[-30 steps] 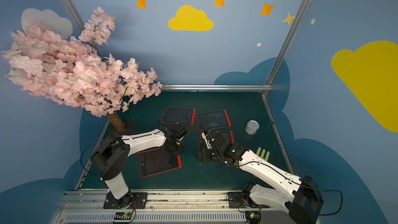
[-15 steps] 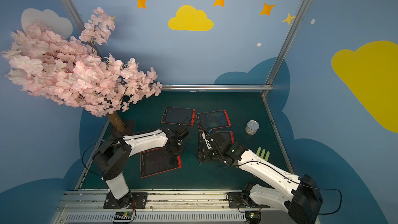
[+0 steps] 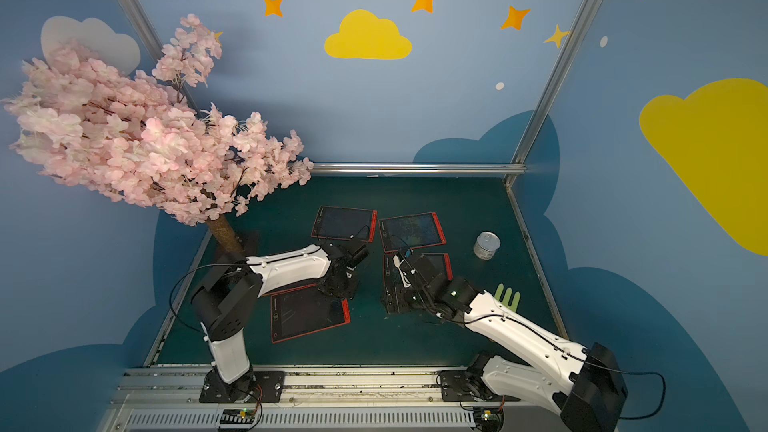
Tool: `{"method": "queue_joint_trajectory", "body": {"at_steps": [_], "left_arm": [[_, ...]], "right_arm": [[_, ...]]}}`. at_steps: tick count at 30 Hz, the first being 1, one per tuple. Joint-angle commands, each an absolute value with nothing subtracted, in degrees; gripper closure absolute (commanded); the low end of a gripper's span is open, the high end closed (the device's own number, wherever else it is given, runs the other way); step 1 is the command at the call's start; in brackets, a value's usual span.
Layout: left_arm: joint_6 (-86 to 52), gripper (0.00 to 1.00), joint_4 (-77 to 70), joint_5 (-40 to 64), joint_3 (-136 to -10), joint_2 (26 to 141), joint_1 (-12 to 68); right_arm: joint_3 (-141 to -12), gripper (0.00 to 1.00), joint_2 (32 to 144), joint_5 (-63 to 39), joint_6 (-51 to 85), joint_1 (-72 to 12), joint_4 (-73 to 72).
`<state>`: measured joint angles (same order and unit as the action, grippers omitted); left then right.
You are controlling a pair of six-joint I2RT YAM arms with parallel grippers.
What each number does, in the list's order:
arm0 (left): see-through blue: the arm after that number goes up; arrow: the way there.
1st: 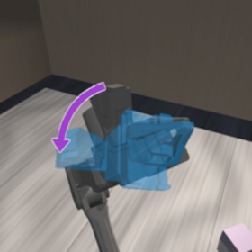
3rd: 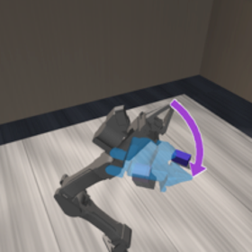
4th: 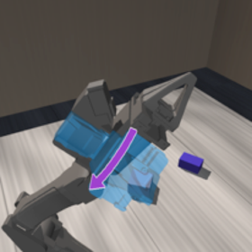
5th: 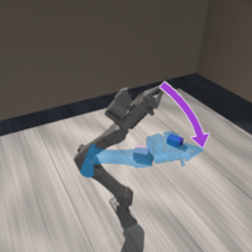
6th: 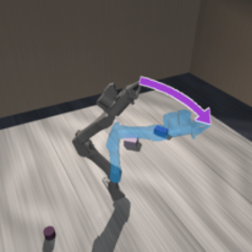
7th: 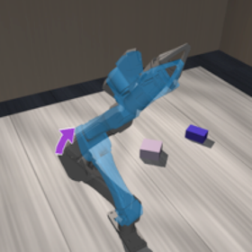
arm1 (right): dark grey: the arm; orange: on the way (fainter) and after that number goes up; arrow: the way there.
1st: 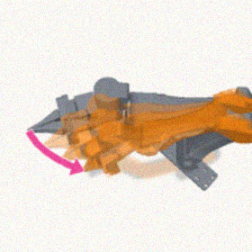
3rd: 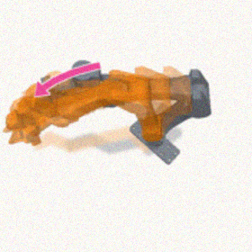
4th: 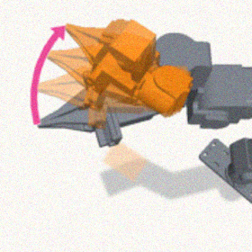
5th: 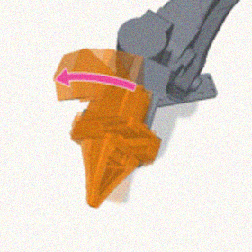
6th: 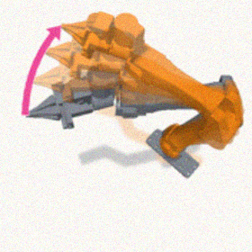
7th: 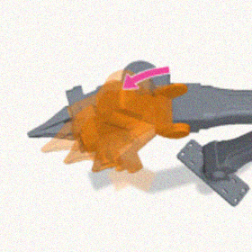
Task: Place the stylus back onto the writing tablet
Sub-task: Place the stylus on the writing tablet, then reset both arms
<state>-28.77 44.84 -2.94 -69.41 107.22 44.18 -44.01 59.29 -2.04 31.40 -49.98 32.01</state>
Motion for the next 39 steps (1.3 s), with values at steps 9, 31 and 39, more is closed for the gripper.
{"method": "queue_joint_trajectory", "body": {"at_steps": [9, 31, 39], "left_arm": [[-31.33, 0.97, 32.85, 0.49, -60.67, 104.47, 43.25], [-23.59, 0.01, 18.02, -5.30, -42.50, 55.30, 34.90], [-20.21, 0.01, 18.35, -13.39, -36.34, 50.41, 28.75]], "right_arm": [[-41.61, 0.14, 54.35, 1.92, 31.89, -49.75, 32.71], [-38.88, 0.11, 48.54, 17.21, 32.91, -48.83, 32.74], [-35.92, 0.11, 44.60, 22.83, 24.16, -46.91, 26.43]]}}
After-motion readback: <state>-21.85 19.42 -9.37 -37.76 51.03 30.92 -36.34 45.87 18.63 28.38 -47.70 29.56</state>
